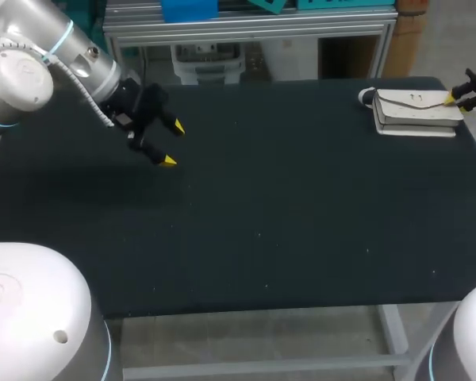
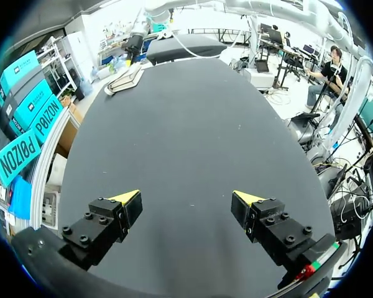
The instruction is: Pick up the bag, open it, inspect its contents, close it, and place it on the opposite side
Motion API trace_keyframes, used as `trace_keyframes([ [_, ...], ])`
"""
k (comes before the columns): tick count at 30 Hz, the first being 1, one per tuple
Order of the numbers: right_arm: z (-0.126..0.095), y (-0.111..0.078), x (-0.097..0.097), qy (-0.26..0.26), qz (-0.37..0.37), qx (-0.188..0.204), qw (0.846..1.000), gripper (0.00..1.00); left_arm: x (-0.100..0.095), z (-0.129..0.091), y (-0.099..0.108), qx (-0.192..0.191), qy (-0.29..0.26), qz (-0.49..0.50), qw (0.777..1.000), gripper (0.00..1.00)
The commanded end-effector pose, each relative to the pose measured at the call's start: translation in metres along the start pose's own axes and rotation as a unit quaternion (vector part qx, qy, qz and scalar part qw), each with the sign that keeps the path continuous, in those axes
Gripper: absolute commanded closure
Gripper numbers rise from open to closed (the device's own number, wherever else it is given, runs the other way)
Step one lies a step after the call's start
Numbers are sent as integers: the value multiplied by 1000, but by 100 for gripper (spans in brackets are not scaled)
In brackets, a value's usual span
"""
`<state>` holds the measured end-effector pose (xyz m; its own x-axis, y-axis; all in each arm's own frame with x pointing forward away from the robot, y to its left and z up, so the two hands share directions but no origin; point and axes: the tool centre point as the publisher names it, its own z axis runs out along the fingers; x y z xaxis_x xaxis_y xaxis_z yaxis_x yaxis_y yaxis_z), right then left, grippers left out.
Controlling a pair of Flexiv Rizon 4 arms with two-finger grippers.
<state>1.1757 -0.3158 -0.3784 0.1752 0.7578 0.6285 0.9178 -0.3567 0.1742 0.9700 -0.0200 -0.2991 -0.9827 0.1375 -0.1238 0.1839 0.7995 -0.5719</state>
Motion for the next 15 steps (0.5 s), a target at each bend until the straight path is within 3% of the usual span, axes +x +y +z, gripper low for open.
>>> trace_keyframes([
  [1,8,4,0,17,-8,38,999,100,0,1,0,1,-1,0,1000,0],
  [10,10,-22,16,53,-19,46,997,100,0,1,0,1,-1,0,1000,0],
  [15,11,-38,35,86,-38,55,994,100,0,1,0,1,-1,0,1000,0],
])
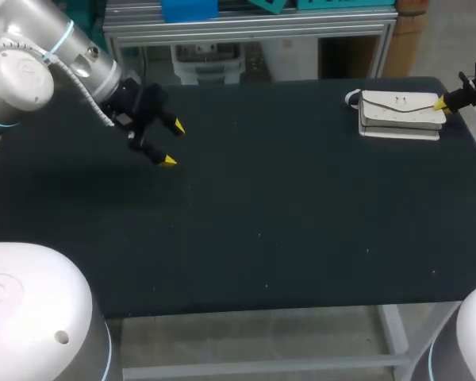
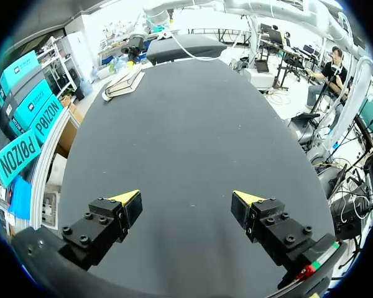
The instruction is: Pick up the bag, open it, inspect its contents, close it, and place it on the opposite side
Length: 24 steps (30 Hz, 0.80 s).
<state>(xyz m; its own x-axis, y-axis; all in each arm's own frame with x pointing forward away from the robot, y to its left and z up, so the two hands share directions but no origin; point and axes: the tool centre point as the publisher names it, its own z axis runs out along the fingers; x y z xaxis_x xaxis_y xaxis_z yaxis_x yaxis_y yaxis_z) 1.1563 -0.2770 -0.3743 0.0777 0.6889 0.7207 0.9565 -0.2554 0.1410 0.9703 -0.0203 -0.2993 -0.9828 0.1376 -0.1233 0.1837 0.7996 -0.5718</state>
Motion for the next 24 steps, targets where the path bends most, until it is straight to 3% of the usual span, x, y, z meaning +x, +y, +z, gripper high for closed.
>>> trace_keyframes([
  [1,3,-10,12,20,-15,9,1000,100,0,1,0,1,-1,0,1000,0],
  [12,25,-55,63,28,-30,21,999,100,0,1,0,1,-1,0,1000,0],
  [24,25,-55,63,28,-30,21,999,100,0,1,0,1,-1,0,1000,0],
])
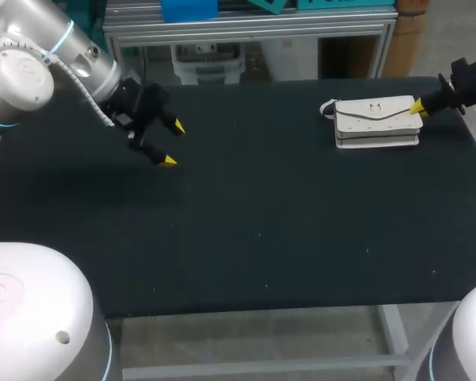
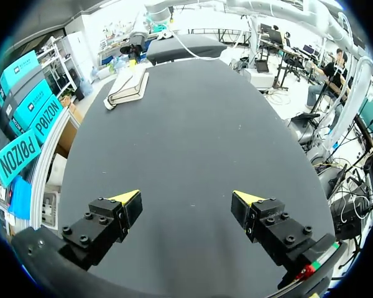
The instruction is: Pick up the bag, open it, inspect its contents, close it, and place it on the opposite side
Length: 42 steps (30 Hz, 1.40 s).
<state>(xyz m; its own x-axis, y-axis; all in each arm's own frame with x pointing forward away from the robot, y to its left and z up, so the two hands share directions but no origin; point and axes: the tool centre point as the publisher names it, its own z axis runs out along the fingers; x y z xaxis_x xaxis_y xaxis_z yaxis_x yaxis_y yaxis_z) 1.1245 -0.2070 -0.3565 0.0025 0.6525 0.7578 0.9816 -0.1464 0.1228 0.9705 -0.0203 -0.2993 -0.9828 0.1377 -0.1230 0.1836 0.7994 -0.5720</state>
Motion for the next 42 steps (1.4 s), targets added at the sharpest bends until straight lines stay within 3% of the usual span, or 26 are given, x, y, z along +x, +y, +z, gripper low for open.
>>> trace_keyframes([
  [1,0,-8,5,-7,0,-27,1000,100,0,1,0,1,-1,0,1000,0],
  [4,0,-8,5,-7,0,-27,1000,100,0,1,0,1,-1,0,1000,0],
  [13,44,-63,74,55,-54,-9,997,100,0,1,0,1,-1,0,1000,0],
  [25,94,-131,130,61,-68,-1,996,100,0,1,0,1,-1,0,1000,0],
  [35,149,-179,157,44,-52,-12,998,100,0,1,0,1,-1,0,1000,0],
  [42,165,-191,170,36,-45,-26,998,100,0,1,0,1,-1,0,1000,0],
])
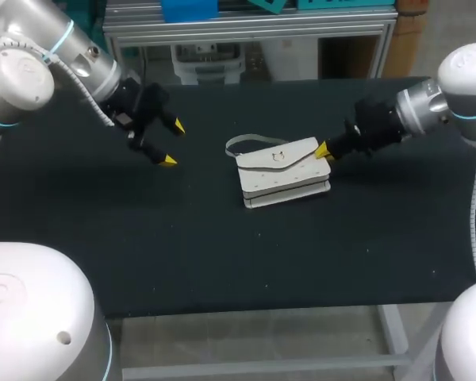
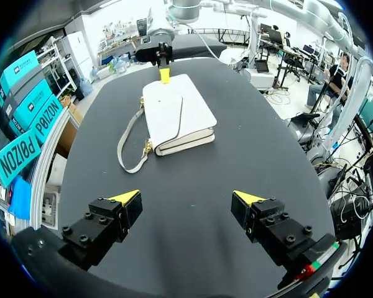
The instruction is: Pick up the bag, open it, inspect its contents, close it, and place it on the opposite side
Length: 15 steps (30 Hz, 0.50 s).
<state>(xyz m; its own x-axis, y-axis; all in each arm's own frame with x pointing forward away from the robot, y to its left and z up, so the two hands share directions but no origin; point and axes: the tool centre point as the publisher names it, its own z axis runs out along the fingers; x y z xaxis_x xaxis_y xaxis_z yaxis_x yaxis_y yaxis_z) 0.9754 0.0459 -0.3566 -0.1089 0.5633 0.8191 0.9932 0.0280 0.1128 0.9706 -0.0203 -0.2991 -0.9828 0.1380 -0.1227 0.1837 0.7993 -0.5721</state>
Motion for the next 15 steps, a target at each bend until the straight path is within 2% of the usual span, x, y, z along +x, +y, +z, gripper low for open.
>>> trace_keyframes([
  [1,7,-7,5,-29,0,-97,995,100,0,1,1,1,-2,0,1000,0],
  [15,11,-10,9,-31,3,-104,994,100,0,1,1,1,-2,0,1000,0],
])
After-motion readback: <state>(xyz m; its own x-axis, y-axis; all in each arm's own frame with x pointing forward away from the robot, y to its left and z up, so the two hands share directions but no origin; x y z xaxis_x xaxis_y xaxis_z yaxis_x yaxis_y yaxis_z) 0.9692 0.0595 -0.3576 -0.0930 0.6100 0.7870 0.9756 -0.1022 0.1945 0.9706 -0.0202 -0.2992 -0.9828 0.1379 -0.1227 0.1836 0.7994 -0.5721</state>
